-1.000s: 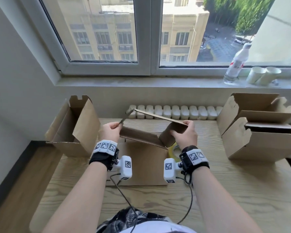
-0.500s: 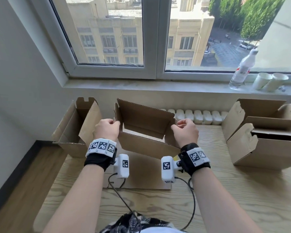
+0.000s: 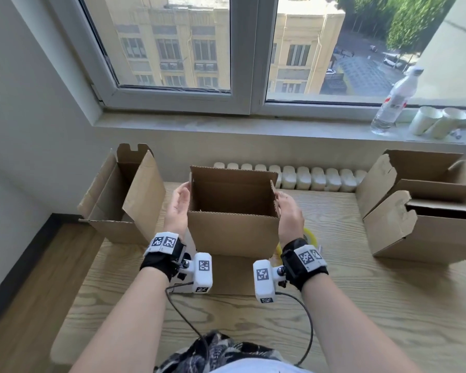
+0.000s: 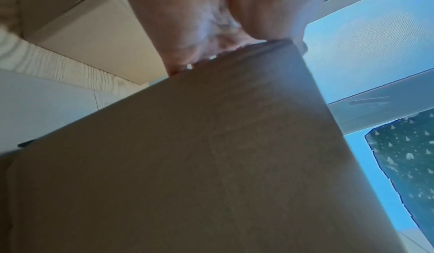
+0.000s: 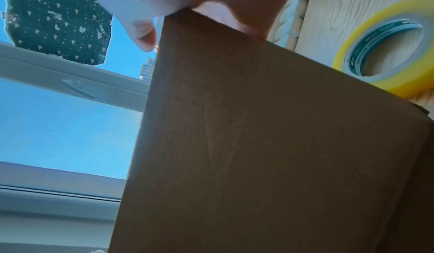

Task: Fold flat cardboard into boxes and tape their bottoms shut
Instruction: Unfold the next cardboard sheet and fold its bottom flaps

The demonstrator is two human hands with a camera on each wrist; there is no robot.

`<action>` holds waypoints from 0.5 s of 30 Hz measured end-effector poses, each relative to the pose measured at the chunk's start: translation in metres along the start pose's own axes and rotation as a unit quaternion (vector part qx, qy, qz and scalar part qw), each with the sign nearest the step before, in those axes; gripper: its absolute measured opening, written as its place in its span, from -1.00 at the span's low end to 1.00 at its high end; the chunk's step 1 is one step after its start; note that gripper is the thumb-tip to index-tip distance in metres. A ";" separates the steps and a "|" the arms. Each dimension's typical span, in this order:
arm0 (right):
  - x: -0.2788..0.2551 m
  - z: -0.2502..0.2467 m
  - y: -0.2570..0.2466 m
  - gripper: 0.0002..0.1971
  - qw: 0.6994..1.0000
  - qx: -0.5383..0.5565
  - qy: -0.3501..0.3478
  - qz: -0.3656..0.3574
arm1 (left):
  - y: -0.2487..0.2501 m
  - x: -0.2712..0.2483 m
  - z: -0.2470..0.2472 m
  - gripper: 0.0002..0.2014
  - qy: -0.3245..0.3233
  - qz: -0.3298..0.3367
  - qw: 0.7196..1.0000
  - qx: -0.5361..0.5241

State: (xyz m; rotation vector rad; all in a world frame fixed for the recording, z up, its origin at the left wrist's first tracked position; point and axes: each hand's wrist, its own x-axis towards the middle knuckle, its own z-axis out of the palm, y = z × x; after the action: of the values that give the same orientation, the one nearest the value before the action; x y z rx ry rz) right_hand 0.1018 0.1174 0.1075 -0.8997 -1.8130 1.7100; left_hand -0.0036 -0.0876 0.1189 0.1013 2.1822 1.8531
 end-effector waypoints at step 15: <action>0.021 0.011 0.023 -0.19 0.983 0.150 -0.062 0.081 | -0.002 0.006 0.008 -0.16 -0.069 -0.077 0.991 -0.081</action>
State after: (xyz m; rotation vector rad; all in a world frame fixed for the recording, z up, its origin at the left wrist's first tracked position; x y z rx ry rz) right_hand 0.0831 0.1257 0.0818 -0.8479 -1.5327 2.1146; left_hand -0.0074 -0.0793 0.1147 0.0279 1.8857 1.8680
